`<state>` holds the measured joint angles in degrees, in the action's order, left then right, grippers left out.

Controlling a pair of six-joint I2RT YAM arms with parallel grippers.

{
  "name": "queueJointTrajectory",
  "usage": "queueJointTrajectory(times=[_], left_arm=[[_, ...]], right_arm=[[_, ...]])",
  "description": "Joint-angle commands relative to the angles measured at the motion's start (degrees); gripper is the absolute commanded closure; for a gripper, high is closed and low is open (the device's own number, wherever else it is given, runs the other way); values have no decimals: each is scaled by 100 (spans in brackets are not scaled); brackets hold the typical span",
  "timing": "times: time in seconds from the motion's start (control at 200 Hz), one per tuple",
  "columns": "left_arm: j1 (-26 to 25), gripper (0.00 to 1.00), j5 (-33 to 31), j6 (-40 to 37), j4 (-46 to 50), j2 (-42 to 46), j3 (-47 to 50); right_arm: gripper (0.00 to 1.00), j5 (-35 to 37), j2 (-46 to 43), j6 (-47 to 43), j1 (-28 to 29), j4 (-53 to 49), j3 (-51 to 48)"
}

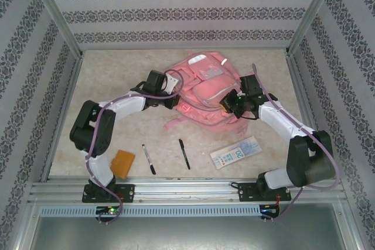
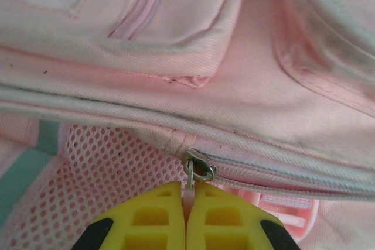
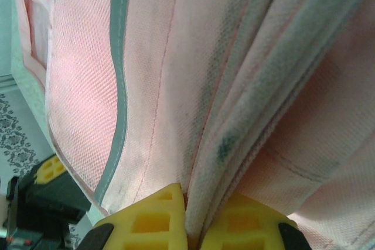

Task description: Pack the student bag

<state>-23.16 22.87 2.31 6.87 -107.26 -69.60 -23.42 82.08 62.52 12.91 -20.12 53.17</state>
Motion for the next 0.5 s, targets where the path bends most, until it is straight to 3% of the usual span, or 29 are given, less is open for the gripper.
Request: queueJointTrajectory(times=[0.0, 0.1, 0.185, 0.215, 0.23, 0.24, 0.36, 0.495], left_arm=[[391, 100, -1271, -63, 428, -461, -624], [401, 84, -1459, -81, 384, -454, -651], [410, 80, -1405, -107, 286, -215, -505], [409, 77, -1356, -108, 267, -90, -434], [409, 75, -1306, -103, 256, -16, -391], [409, 74, -1262, -100, 243, 38, -364], [410, 58, -583, -40, 197, 710, 23], [400, 52, -54, 191, 563, 1384, 234]], right_arm=[[84, 249, -49, -347, 45, -518, 156], [72, 203, -27, -354, 66, -611, 265], [48, 402, -93, -628, 96, -849, 344], [30, 646, -127, -766, 113, -1069, 392], [8, 790, -149, -849, 131, -1170, 419], [3, 882, -156, -894, 133, -1234, 433], [2, 1395, -168, -2082, 294, -2112, 873], [2, 2956, -346, -3870, 904, -2836, 1237]])
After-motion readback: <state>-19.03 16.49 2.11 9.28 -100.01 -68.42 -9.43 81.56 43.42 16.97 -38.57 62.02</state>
